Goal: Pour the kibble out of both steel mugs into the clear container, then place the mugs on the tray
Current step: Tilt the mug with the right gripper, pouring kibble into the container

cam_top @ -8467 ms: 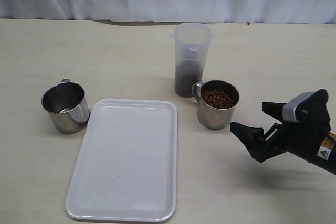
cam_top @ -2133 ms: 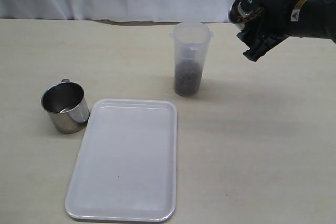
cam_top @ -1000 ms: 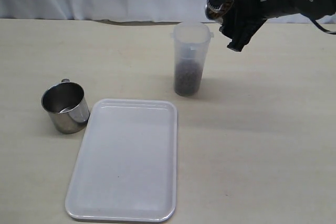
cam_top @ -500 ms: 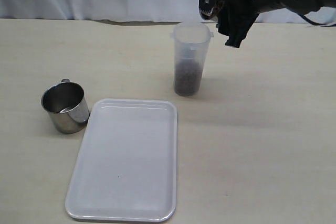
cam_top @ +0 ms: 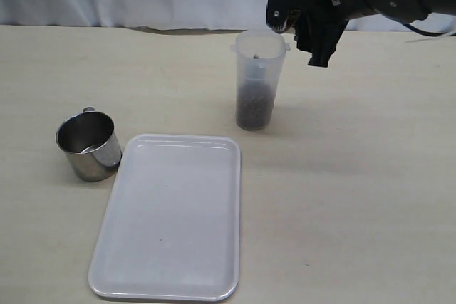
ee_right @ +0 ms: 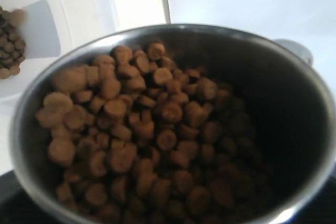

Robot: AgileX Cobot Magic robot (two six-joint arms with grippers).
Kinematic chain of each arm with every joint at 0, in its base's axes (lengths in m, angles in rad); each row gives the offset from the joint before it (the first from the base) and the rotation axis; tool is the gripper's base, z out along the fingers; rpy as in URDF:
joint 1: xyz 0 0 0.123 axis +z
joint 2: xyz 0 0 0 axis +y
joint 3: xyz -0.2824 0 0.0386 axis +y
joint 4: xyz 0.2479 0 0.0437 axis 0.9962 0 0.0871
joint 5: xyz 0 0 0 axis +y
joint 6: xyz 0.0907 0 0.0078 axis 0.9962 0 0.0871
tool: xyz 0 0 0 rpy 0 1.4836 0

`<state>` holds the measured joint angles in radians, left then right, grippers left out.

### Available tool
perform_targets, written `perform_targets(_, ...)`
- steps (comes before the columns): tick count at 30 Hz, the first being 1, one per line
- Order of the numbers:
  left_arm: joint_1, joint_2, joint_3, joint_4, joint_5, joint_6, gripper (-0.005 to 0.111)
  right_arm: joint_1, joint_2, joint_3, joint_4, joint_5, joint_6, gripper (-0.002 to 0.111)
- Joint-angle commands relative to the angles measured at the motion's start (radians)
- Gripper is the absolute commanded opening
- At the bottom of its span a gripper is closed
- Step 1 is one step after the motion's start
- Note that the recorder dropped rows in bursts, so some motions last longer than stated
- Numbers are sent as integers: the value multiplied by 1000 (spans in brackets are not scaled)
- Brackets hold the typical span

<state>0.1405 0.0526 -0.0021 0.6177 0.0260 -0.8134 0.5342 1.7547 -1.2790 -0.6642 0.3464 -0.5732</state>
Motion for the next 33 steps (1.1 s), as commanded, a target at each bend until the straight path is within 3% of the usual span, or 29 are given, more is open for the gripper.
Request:
perform_targets(1, -4, -3, 2, 0, -10, 2, 0, 4, -1, -12, -25, -39, 0, 5)
perform_targets(33, -4, -3, 2, -2, -10, 2, 0, 4, 34, -12, -91, -89, -59, 5)
